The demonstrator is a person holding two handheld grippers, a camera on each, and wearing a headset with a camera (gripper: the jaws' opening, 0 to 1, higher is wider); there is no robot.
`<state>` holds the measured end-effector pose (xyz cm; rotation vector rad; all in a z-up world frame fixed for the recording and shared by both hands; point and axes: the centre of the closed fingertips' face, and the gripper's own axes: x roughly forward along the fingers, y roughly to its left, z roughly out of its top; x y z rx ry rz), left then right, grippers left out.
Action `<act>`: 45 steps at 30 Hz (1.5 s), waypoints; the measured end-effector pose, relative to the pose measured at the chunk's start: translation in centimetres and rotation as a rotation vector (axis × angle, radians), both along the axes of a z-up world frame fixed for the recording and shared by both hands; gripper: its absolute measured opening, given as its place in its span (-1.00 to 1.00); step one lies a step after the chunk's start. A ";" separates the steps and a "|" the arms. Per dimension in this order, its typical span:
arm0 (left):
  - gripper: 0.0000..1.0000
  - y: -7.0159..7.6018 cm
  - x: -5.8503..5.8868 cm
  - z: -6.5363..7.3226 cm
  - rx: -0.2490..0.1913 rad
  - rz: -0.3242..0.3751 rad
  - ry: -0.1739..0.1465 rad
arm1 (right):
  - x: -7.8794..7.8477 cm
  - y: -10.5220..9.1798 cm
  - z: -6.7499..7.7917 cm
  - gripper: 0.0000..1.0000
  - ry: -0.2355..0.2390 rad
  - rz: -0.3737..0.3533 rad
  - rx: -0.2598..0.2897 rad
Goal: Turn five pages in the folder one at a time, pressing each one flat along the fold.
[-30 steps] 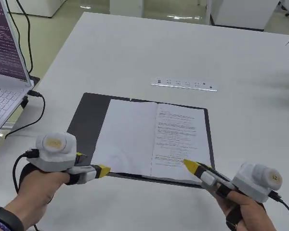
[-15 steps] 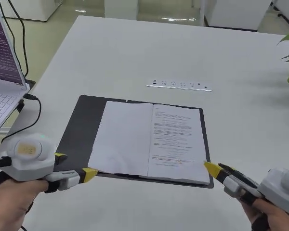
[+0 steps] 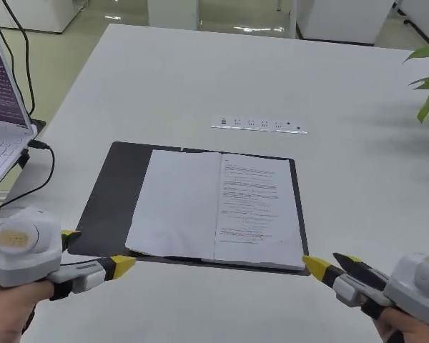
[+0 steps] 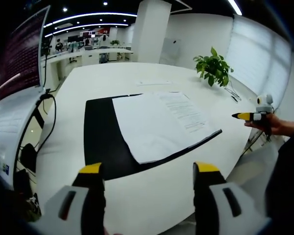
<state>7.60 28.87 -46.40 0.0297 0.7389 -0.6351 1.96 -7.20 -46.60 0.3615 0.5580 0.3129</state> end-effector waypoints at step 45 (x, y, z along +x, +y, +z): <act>0.37 -18.3 2.1 1.4 -0.086 -0.325 -0.069 | -0.2 -1.4 0.6 0.10 0.012 -0.071 0.087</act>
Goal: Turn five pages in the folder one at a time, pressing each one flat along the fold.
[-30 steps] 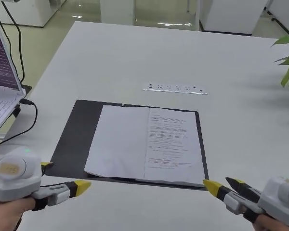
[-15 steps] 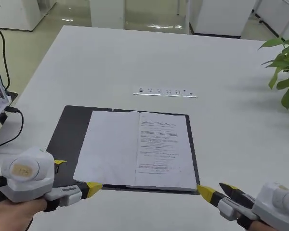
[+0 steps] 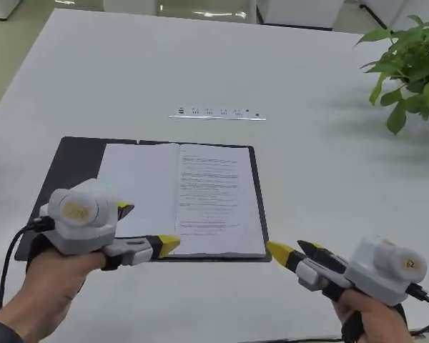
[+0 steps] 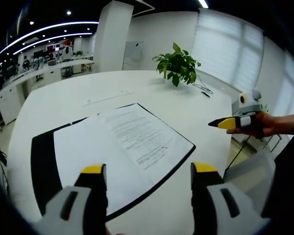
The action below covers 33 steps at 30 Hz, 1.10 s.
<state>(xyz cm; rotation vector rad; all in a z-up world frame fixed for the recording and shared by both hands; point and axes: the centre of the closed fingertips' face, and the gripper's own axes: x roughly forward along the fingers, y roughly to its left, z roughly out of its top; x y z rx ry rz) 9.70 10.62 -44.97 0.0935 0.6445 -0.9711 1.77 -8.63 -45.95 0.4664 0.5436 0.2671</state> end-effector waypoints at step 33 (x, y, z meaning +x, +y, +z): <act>0.26 -12.7 0.4 -7.3 0.079 -0.143 0.012 | 0.5 -1.5 -0.7 0.01 0.031 0.017 0.008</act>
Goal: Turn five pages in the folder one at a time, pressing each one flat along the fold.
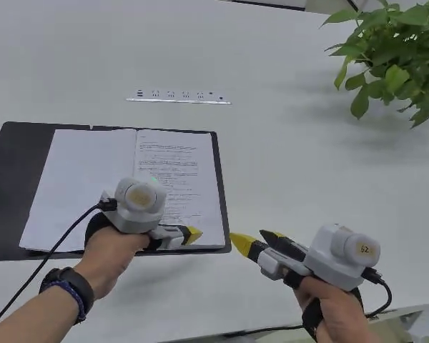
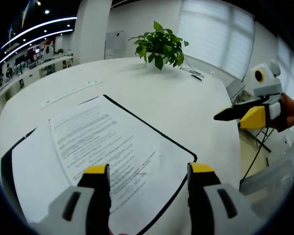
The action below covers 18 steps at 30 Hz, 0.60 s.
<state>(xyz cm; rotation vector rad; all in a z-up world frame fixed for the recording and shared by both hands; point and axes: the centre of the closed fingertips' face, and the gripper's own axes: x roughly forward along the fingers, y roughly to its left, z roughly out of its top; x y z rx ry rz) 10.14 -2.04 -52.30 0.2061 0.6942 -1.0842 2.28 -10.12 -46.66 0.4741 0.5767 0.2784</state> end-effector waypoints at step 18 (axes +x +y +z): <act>0.26 -1.6 -0.3 -2.8 0.100 -0.063 -0.117 | 0.5 -1.3 0.2 -0.02 -0.013 -0.017 0.024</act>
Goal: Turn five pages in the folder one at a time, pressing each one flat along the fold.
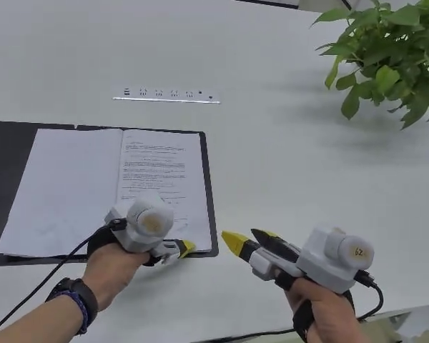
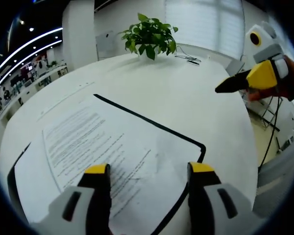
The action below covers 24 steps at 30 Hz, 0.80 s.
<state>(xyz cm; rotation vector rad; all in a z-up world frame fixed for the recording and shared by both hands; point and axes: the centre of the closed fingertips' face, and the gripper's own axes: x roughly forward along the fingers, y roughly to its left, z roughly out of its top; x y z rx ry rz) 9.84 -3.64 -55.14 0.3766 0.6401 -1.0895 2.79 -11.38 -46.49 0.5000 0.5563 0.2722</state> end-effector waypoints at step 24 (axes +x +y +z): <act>-0.31 0.6 1.4 0.1 -0.052 0.025 -0.021 | 1.5 0.8 -1.1 -0.06 0.009 0.035 0.017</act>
